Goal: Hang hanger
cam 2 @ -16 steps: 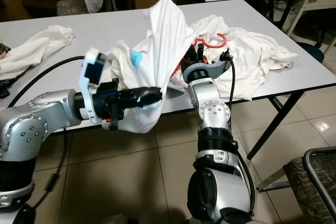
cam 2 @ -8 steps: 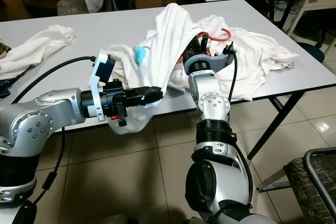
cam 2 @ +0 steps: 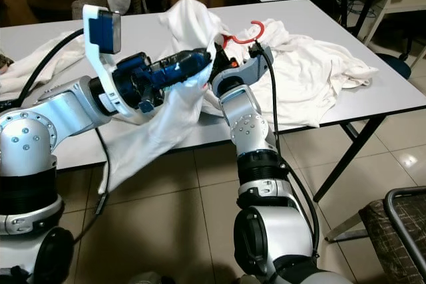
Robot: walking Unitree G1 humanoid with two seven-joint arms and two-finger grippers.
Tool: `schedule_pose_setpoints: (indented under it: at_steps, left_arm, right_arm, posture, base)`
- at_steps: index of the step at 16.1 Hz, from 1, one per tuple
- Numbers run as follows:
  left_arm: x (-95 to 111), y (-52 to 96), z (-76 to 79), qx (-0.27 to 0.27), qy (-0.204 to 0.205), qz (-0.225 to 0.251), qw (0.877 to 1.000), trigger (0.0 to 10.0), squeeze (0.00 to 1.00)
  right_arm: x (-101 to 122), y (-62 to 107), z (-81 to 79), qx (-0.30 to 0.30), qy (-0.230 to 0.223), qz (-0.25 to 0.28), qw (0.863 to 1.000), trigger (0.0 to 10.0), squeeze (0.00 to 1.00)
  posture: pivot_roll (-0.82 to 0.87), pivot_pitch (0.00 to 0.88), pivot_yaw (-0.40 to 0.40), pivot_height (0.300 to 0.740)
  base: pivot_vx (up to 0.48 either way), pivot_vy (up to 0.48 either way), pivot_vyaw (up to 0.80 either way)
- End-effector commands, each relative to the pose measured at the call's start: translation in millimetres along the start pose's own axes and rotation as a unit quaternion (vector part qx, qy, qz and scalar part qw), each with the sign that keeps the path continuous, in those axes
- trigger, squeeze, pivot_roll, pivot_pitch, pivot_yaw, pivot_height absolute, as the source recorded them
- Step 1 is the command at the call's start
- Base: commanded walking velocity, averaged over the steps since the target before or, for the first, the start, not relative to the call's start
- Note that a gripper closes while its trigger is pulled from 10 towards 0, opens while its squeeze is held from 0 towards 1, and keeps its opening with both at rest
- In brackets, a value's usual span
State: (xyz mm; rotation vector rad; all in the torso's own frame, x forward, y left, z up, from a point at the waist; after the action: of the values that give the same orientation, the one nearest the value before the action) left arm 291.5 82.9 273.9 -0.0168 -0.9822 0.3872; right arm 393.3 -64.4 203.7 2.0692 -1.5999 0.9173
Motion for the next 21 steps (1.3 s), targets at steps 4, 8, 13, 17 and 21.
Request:
schedule_pose_setpoints:
  at_steps: [4,8,13,17,21]
  left_arm:
    - [-5,6.9,-30.1,0.147,-0.079,-0.019,0.986,10.0,1.00]
    - [4,18.3,-12.2,0.079,-0.068,-0.023,0.994,10.0,1.00]
    - [18,37.8,-12.0,0.105,-0.087,0.020,0.991,10.0,1.00]
    - [39,94.0,-35.5,0.279,-0.151,0.106,0.942,10.0,1.00]
    - [19,141.0,-34.1,0.359,-0.147,0.151,0.909,10.0,1.00]
  right_arm:
    - [4,10.8,-22.5,0.064,-0.047,0.002,0.997,10.0,0.00]
    - [10,17.7,-19.5,0.082,-0.050,-0.003,0.995,10.0,0.00]
    - [13,21.0,-12.8,0.075,-0.031,-0.007,0.997,10.0,0.00]
    - [40,33.6,-25.9,0.137,-0.058,0.031,0.988,10.0,0.00]
    - [59,59.3,-28.2,0.181,-0.044,0.043,0.981,10.0,0.00]
  posture:
    - [-0.05,0.000,0.067,0.740]
    - [-0.05,0.000,0.067,0.740]
    - [-0.04,0.000,0.060,0.740]
    - [-0.03,0.000,0.056,0.740]
    - [-0.01,0.000,0.027,0.740]
  base:
    - [0.000,0.000,0.00]
    - [0.000,0.000,0.00]
    - [0.000,0.000,0.32]
    - [0.000,0.000,0.79]
    - [0.000,0.000,0.77]
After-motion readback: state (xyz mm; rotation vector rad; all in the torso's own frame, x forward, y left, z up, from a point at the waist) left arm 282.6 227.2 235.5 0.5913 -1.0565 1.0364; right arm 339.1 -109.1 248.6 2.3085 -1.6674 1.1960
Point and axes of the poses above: a point about 5 cm out from each wrist's last joint towards the gripper, its own y axis pointing back from the gripper into the wrist, its own x axis along the axis of the wrist's last joint, z = x × y, the point moved 1 cm from there along -y, pointing out of the wrist towards the gripper, and after that the axes turned 15 degrees about y, right-handed, at the moved point
